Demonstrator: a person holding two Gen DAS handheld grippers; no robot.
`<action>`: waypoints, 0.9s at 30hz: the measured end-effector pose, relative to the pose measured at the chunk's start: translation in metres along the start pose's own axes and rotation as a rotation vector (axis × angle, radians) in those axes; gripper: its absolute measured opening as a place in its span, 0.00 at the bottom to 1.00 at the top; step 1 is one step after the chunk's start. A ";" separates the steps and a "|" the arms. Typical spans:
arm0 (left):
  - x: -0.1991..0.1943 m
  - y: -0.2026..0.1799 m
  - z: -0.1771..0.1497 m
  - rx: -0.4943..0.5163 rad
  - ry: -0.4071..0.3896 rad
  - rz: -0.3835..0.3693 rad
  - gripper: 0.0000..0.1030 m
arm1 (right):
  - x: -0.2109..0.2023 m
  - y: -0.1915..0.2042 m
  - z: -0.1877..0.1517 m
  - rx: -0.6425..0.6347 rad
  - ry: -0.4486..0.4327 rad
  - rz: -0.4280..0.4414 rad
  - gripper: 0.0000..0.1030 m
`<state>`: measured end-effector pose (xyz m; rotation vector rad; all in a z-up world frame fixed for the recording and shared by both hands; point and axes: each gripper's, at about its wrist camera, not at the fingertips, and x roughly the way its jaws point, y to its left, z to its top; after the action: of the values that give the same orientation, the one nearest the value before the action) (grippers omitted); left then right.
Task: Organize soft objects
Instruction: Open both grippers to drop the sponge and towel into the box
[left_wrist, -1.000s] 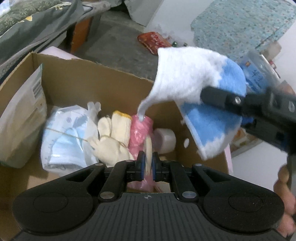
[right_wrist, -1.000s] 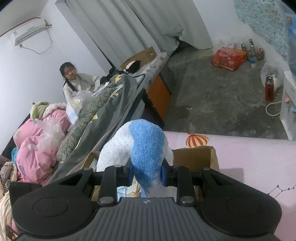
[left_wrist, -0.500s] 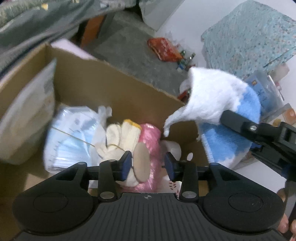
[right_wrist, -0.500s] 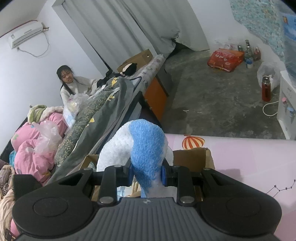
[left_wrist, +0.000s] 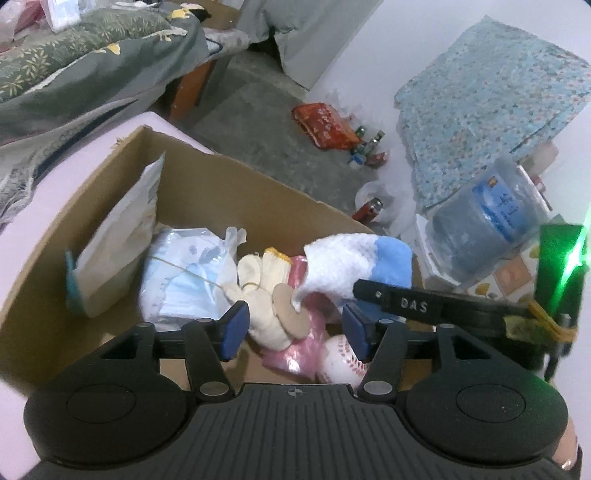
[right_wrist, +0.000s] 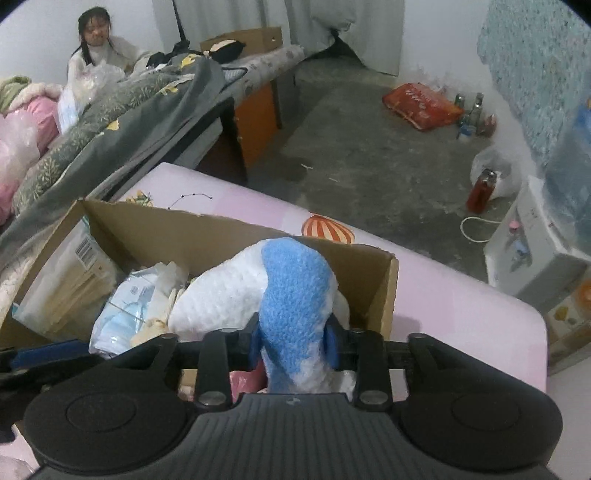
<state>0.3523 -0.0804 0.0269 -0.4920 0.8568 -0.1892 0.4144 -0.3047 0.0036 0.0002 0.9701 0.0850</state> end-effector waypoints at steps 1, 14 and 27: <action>-0.004 0.001 -0.002 0.005 -0.007 -0.002 0.56 | -0.003 0.003 -0.001 -0.011 -0.007 -0.004 0.28; -0.056 0.001 -0.022 0.078 -0.105 -0.032 0.63 | -0.051 0.019 -0.003 -0.016 -0.118 0.123 0.38; -0.087 0.013 -0.041 0.091 -0.088 -0.090 0.63 | -0.030 0.042 0.001 -0.164 -0.200 -0.192 0.41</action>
<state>0.2644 -0.0520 0.0568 -0.4505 0.7373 -0.2857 0.3950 -0.2645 0.0303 -0.2312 0.7568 -0.0130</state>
